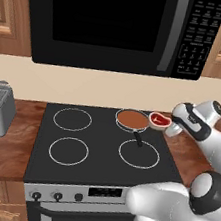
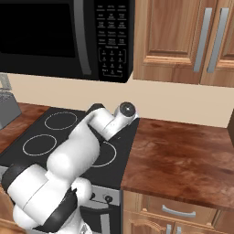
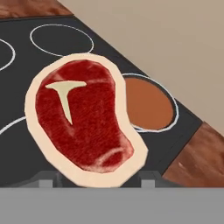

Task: Retrieve the steak from the fridge and place it on the saucepan with marinade on the stove.

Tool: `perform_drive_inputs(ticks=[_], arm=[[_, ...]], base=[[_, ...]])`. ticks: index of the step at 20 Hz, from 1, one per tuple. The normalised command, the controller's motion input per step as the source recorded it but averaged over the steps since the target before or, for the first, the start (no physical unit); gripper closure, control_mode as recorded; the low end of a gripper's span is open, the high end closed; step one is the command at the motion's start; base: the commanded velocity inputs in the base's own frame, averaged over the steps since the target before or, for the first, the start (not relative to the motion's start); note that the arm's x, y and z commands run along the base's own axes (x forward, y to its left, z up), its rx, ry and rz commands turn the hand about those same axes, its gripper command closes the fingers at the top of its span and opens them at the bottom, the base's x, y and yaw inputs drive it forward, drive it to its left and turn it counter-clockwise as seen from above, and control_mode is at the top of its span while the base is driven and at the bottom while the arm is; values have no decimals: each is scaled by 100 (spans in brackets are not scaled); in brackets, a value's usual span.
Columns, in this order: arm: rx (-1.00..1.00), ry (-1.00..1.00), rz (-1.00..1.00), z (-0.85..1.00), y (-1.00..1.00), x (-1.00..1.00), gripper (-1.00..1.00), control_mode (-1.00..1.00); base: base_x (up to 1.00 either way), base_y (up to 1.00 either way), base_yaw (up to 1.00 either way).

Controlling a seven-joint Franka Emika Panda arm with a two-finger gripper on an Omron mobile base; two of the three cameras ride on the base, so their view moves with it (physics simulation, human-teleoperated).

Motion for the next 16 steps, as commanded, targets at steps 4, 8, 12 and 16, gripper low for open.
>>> perform_drive_inputs(ticks=[4,8,12,16], arm=[[0,12,3,-9,0,53,100,-100],[0,9,2,-28,0,44,100,-100],[-1,1,3,-67,0,25,100,-100],[0,0,1,-41,0,41,100,-100]], base=[[0,0,0],[0,0,0],[0,0,0],[0,0,0]])
